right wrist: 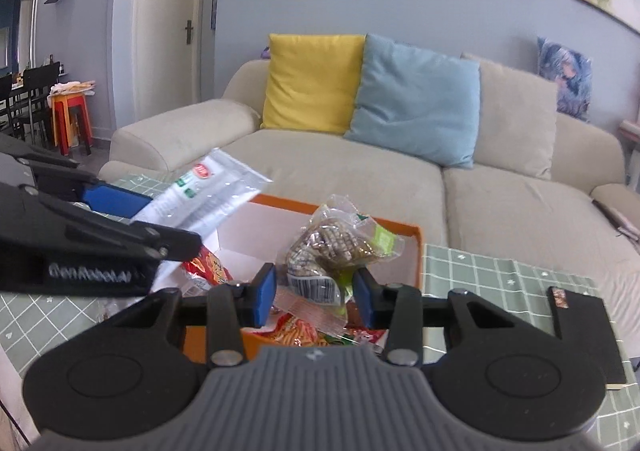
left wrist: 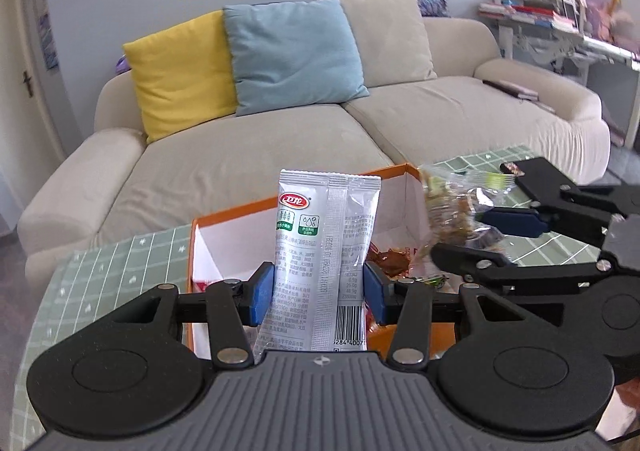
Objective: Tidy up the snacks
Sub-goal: 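Lift both held packs and carry them over the orange box, then lower both packs into the orange box and open both tools, then withdraw both tools from the box toward the last snacks, then grasp the clear candy pack with the left tool while the right tool grasps the seaweed pack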
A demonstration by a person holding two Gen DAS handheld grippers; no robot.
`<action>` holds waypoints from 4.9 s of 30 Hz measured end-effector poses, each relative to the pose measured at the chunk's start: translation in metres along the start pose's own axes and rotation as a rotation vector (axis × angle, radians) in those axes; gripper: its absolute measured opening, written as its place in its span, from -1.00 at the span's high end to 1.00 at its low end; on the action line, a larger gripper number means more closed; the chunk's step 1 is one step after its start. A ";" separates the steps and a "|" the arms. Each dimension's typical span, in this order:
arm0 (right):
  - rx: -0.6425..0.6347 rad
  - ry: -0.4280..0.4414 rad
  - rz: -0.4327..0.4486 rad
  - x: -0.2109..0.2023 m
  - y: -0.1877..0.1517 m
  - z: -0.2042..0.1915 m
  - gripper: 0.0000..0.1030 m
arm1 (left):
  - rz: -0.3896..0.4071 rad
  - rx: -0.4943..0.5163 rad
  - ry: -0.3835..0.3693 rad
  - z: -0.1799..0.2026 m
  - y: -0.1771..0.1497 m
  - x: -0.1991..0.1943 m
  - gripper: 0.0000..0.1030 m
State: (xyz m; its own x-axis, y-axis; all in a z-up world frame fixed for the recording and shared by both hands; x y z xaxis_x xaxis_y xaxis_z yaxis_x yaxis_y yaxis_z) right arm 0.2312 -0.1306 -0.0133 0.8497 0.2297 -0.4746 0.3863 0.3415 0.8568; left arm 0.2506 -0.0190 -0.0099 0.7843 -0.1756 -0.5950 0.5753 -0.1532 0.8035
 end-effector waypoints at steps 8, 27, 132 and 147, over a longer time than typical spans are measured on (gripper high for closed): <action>-0.059 0.012 -0.098 0.046 -0.001 0.000 0.24 | -0.049 0.052 0.067 -0.010 0.005 0.044 -0.04; -0.132 -0.016 -0.306 0.115 -0.032 0.000 0.21 | -0.202 0.122 0.139 -0.023 -0.022 0.111 -0.04; 0.204 -0.024 -0.344 0.043 -0.125 -0.046 -0.63 | -0.173 -0.072 0.207 -0.123 -0.142 0.063 -0.61; 0.321 0.023 -0.421 0.066 -0.143 -0.051 -0.50 | -0.180 -0.070 0.193 -0.121 -0.147 0.069 -0.47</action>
State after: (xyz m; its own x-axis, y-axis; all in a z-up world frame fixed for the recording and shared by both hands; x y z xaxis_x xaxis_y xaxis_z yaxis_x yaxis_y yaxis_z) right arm 0.2137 -0.1178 -0.1778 0.5906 0.1539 -0.7922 0.7859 0.1132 0.6079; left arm 0.2476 0.1088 -0.1668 0.6941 0.0381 -0.7189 0.7186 -0.0965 0.6887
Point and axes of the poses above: each gripper's, at about its wrist camera, not at the fingertips, and x roughly the way its jaws point, z to its right, y to its top, the point moved 9 cm from there along x, roughly the way its jaws point, and after that the axes turned 9 degrees about -x, right-handed, at the moved point
